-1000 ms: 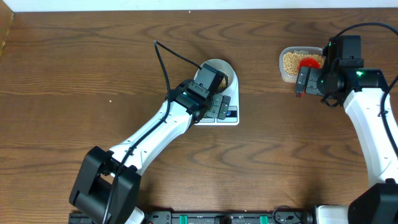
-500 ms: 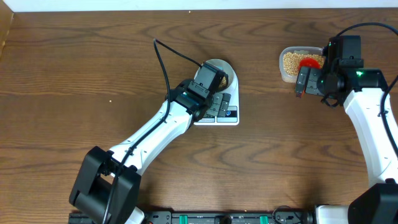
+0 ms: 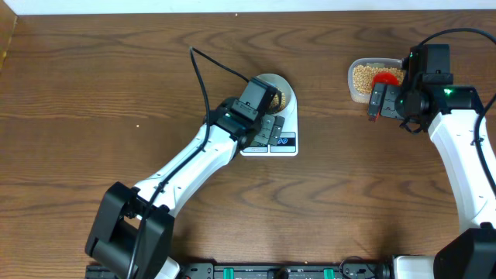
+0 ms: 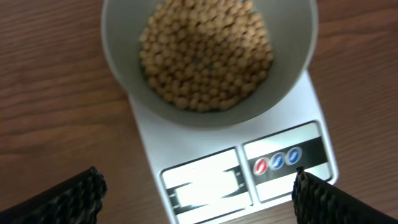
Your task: Scoop item into bowl and weigh 50g on scale
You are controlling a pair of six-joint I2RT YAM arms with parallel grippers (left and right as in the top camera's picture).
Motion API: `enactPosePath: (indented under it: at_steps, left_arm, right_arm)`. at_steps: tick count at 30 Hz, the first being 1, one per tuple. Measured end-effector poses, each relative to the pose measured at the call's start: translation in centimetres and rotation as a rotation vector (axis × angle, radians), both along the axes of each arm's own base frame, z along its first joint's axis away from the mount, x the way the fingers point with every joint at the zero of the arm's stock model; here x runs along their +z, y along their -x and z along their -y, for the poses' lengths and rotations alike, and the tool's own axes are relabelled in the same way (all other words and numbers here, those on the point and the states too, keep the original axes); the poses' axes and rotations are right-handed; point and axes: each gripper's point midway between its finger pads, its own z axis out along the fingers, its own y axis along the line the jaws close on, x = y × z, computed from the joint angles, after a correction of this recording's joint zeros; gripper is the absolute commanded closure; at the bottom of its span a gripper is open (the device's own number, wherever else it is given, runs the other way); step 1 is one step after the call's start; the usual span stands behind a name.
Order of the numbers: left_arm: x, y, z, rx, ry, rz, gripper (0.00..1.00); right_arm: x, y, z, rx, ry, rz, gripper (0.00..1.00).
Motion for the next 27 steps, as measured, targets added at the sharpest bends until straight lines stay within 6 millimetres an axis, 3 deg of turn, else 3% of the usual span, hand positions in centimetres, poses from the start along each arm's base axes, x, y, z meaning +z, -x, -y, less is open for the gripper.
enactPosePath:
  at_steps: [4, 7, 11, 14, 22, 27]
  left_arm:
    - [0.9, 0.0, -0.9, -0.018, -0.019, 0.013, 0.02]
    - [2.7, 0.3, -1.8, -0.029, -0.021, 0.04, 0.02]
    - [5.6, 0.1, -3.7, -0.005, 0.003, 0.113, 0.02]
    - [6.6, 0.5, -5.7, 0.034, 0.025, 0.167, 0.02]
    - [7.3, 3.5, -10.5, 0.115, 0.06, 0.289, 0.02]
    - [10.4, 5.0, -13.1, 0.175, 0.1, 0.407, 0.02]
  right_arm:
    - [0.0, 0.0, 0.0, 0.0, 0.0, 0.0, 0.01]
    - [0.0, 0.0, 0.0, 0.0, 0.0, 0.0, 0.01]
    - [0.0, 0.0, 0.0, 0.0, 0.0, 0.0, 0.01]
    - [0.0, 0.0, 0.0, 0.0, 0.0, 0.0, 0.01]
    - [0.0, 0.0, 0.0, 0.001, 0.0, 0.001, 0.01]
    - [0.1, 0.0, 0.0, 0.0, 0.0, 0.002, 0.01]
